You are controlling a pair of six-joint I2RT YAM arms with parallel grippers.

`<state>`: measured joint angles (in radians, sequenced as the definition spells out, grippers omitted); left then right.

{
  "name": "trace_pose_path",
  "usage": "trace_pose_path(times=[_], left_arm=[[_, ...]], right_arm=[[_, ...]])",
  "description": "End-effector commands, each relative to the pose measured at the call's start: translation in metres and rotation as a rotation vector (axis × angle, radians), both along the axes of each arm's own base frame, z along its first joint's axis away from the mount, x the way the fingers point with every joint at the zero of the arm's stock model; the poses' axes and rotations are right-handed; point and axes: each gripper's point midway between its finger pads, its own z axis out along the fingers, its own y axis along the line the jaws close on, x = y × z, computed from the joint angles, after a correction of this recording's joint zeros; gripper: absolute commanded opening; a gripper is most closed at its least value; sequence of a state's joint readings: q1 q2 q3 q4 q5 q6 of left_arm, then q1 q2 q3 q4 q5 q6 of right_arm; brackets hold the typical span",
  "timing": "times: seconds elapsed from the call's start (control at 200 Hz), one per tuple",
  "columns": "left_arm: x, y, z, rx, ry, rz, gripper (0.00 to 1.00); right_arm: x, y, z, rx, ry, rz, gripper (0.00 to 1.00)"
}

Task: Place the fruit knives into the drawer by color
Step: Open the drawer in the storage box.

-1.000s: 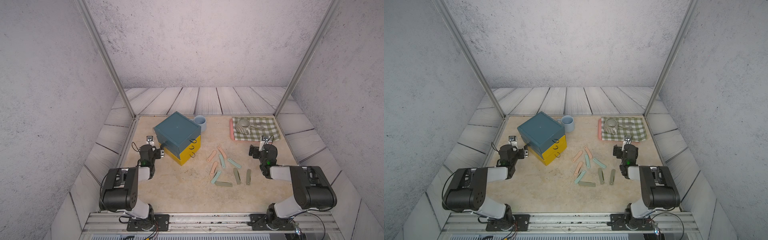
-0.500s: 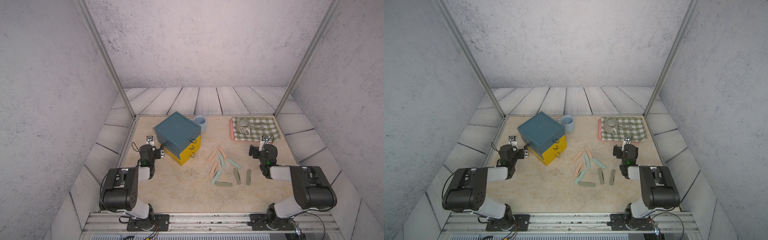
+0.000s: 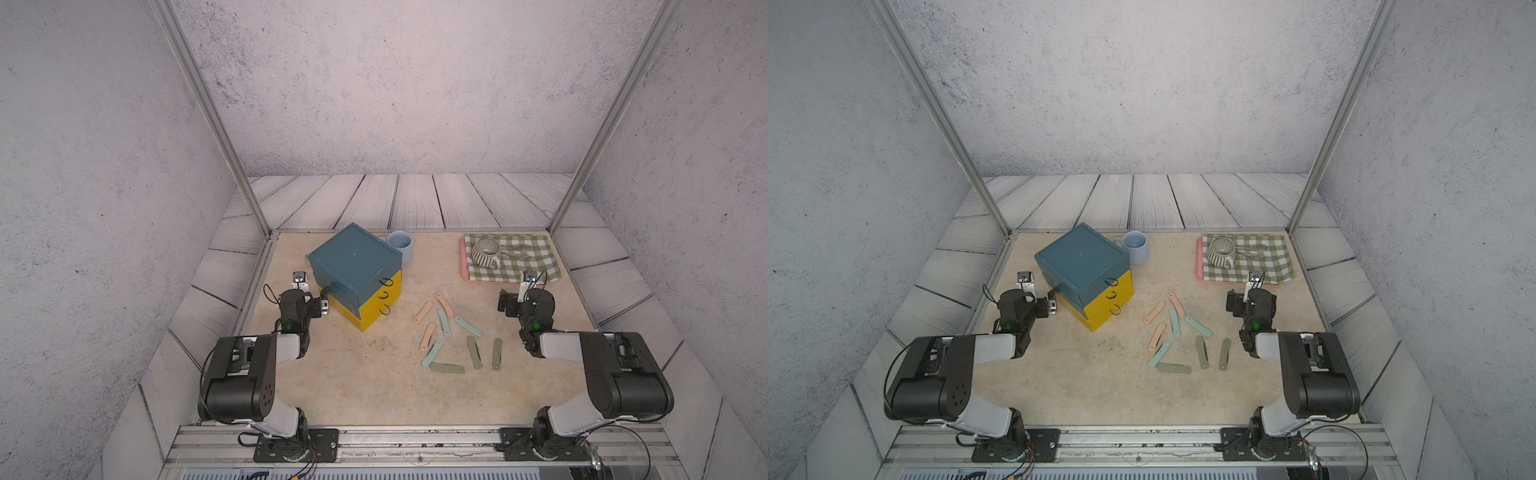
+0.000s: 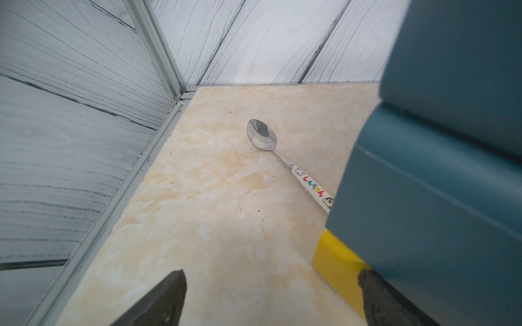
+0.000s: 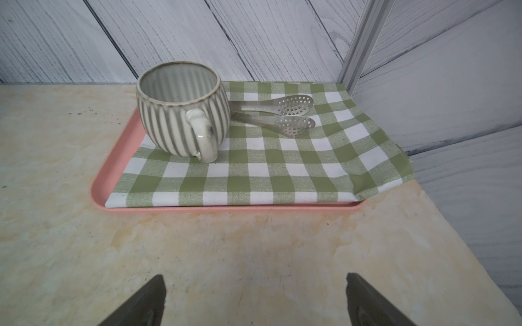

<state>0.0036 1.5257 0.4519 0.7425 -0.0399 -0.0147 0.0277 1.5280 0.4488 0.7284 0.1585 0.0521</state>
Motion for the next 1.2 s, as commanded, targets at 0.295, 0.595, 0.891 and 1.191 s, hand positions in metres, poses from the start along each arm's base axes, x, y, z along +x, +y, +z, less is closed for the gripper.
trace_pose_path(times=[0.295, 0.595, 0.891, 1.191], left_arm=[[0.005, 0.001, 0.007, 0.000, -0.019, 0.005, 0.99], [-0.016, 0.035, 0.068, -0.083, -0.021, 0.266, 0.99], [-0.092, 0.055, 0.115, -0.448, -0.118, 0.559, 0.99], [-0.088, -0.006, 0.162, -0.483, -0.049, 0.173, 0.99]], right_arm=[[0.003, 0.003, 0.001, 0.006, -0.003, 0.009, 0.99], [0.001, -0.027, 0.060, 0.013, 0.104, -0.197, 0.99], [-0.048, -0.042, 0.085, 0.146, 0.116, -0.379, 0.99], [-0.058, -0.004, 0.085, 0.265, 0.262, -0.203, 0.99]])
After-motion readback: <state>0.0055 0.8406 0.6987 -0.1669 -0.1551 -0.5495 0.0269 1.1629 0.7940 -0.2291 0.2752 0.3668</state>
